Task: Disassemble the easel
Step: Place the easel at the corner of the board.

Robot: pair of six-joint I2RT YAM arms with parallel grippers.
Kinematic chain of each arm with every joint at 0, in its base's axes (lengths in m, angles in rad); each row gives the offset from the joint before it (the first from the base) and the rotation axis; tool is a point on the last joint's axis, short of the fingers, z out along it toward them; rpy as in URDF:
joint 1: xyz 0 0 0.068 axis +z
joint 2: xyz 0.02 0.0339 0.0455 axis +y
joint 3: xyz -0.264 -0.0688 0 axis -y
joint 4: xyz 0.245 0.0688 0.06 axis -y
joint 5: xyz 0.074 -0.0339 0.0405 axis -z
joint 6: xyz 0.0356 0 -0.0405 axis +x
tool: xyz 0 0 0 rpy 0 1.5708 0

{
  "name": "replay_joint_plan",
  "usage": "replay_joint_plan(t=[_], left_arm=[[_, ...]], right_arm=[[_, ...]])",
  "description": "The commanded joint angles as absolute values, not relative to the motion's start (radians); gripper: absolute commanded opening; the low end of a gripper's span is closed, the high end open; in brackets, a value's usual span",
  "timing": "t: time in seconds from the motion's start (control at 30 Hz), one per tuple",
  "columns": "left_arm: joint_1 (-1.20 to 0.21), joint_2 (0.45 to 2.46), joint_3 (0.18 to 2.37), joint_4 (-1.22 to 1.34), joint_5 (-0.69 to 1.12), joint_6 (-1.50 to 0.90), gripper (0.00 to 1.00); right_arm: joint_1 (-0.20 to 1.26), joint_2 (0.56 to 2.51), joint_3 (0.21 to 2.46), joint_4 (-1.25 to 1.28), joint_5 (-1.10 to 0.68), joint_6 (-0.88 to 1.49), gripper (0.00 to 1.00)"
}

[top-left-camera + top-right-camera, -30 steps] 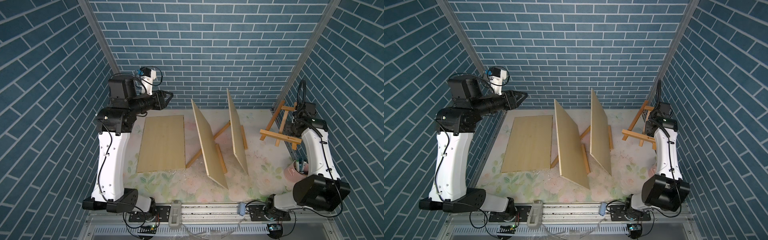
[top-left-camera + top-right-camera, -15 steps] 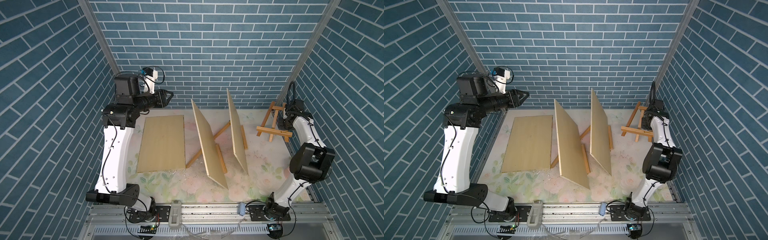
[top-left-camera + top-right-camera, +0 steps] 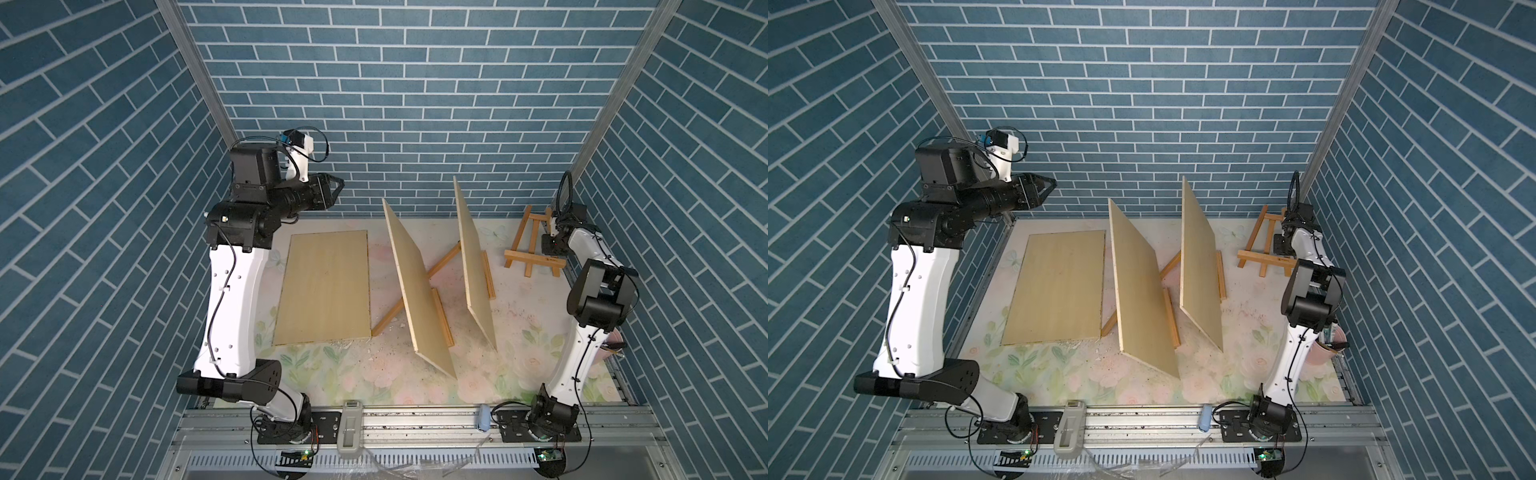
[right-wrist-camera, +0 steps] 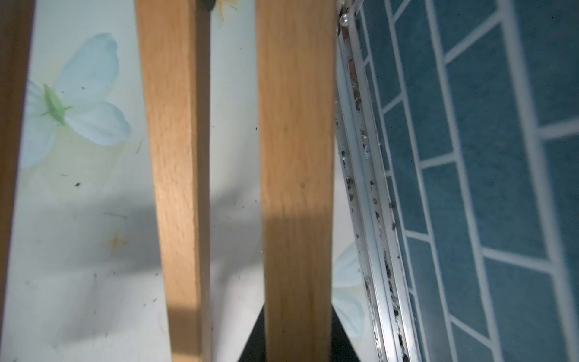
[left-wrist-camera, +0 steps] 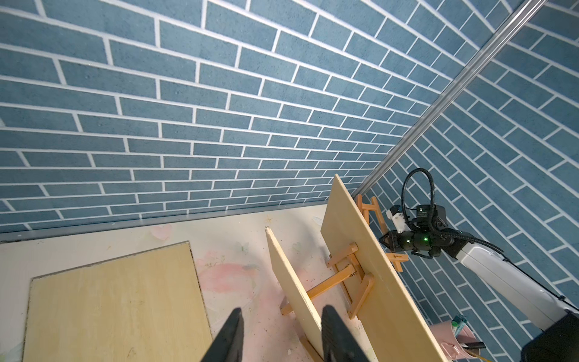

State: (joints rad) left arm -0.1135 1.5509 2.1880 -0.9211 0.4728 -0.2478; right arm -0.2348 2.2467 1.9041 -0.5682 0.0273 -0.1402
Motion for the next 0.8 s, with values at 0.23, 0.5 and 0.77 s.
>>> replay_joint_plan(t=[0.23,0.5,0.77], left_arm=[[-0.107,1.583,2.280,-1.018,0.417,-0.244,0.42],[-0.107,1.608,2.314,-1.036,0.420,-0.242,0.41],[-0.107,1.637,2.352,-1.052,0.441,-0.248,0.41]], right_arm=[[-0.237,2.391,2.022,-0.485,-0.055,-0.192,0.11],[-0.237,2.422,2.019,-0.491,-0.037,-0.172,0.21],[-0.237,2.433,2.053,-0.523,-0.009,-0.147,0.31]])
